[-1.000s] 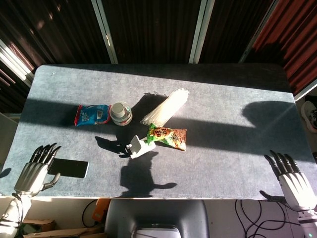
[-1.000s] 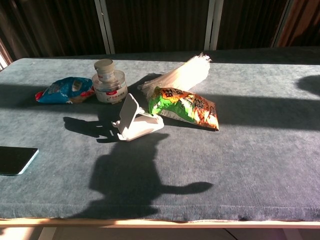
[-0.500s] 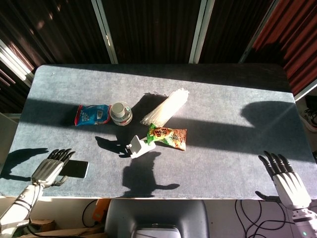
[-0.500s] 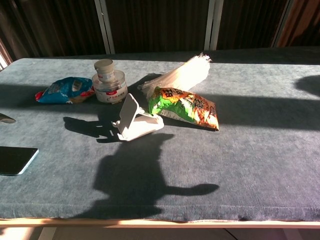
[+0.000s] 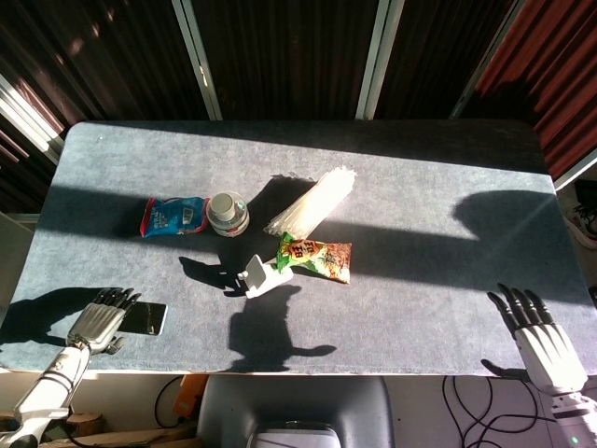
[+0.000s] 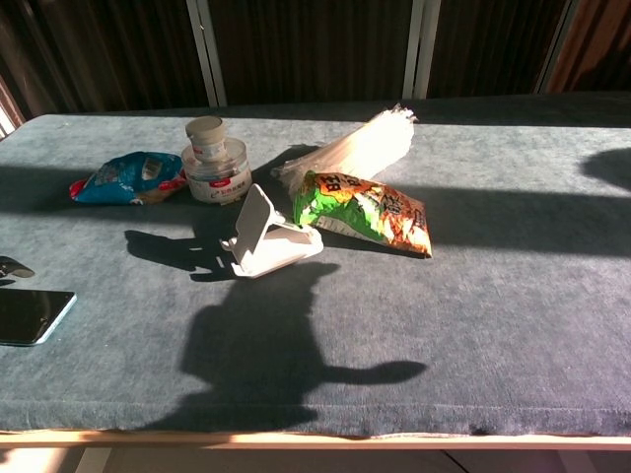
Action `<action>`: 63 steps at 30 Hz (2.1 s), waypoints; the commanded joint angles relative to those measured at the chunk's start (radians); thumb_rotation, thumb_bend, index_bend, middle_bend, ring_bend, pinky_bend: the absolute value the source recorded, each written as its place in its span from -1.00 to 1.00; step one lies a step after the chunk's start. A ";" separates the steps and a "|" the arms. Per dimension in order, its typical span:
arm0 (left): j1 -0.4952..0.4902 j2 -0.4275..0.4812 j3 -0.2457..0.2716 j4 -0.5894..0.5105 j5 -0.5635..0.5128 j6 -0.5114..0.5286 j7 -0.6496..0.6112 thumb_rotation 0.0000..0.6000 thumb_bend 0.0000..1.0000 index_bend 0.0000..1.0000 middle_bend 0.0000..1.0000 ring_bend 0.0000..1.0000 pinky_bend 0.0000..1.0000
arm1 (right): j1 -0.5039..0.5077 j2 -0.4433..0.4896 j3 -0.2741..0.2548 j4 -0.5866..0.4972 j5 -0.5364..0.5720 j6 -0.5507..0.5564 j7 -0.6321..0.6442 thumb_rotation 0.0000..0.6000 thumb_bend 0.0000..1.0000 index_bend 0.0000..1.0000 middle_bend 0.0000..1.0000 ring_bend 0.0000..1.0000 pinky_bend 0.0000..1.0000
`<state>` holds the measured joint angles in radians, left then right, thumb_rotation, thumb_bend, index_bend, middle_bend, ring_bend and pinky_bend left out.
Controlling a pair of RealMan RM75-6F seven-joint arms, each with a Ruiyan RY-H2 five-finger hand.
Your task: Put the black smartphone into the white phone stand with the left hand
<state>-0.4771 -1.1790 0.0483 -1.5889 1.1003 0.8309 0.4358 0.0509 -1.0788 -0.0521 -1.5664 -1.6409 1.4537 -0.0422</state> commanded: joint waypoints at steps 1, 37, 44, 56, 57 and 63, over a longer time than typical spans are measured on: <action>-0.011 -0.005 0.006 0.003 -0.026 -0.010 0.022 1.00 -0.33 -1.00 -1.00 -1.00 -1.00 | 0.000 0.001 0.000 0.001 0.000 0.001 0.002 1.00 -0.78 -1.00 -1.00 -1.00 -1.00; -0.095 -0.028 0.043 0.002 -0.126 -0.037 0.069 1.00 -0.36 -0.37 -0.14 -0.77 -1.00 | -0.002 0.000 -0.001 0.000 0.001 0.005 0.001 1.00 -0.78 -1.00 -1.00 -1.00 -1.00; -0.103 -0.036 0.051 0.009 -0.113 -0.040 0.063 1.00 -0.37 0.07 0.47 -0.37 -1.00 | -0.003 0.001 -0.001 0.000 0.000 0.007 0.003 1.00 -0.78 -1.00 -1.00 -1.00 -1.00; -0.073 -0.050 0.047 0.031 -0.019 0.023 -0.007 1.00 -0.30 0.70 1.00 0.24 -0.81 | -0.004 0.001 -0.002 0.001 -0.001 0.008 0.005 1.00 -0.78 -1.00 -1.00 -1.00 -1.00; -0.071 -0.051 0.047 0.033 -0.012 0.027 -0.014 1.00 -0.30 0.73 1.00 0.27 -0.79 | -0.004 0.001 -0.002 0.001 -0.001 0.009 0.005 1.00 -0.78 -1.00 -1.00 -1.00 -1.00; -0.028 -0.059 0.041 0.065 0.085 0.067 -0.167 1.00 -0.24 0.82 1.00 0.40 -0.72 | -0.005 0.000 -0.003 0.000 -0.001 0.007 0.000 1.00 -0.78 -1.00 -1.00 -1.00 -1.00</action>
<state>-0.5266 -1.2340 0.0918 -1.5435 1.1351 0.8815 0.3407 0.0463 -1.0789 -0.0553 -1.5668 -1.6420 1.4610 -0.0425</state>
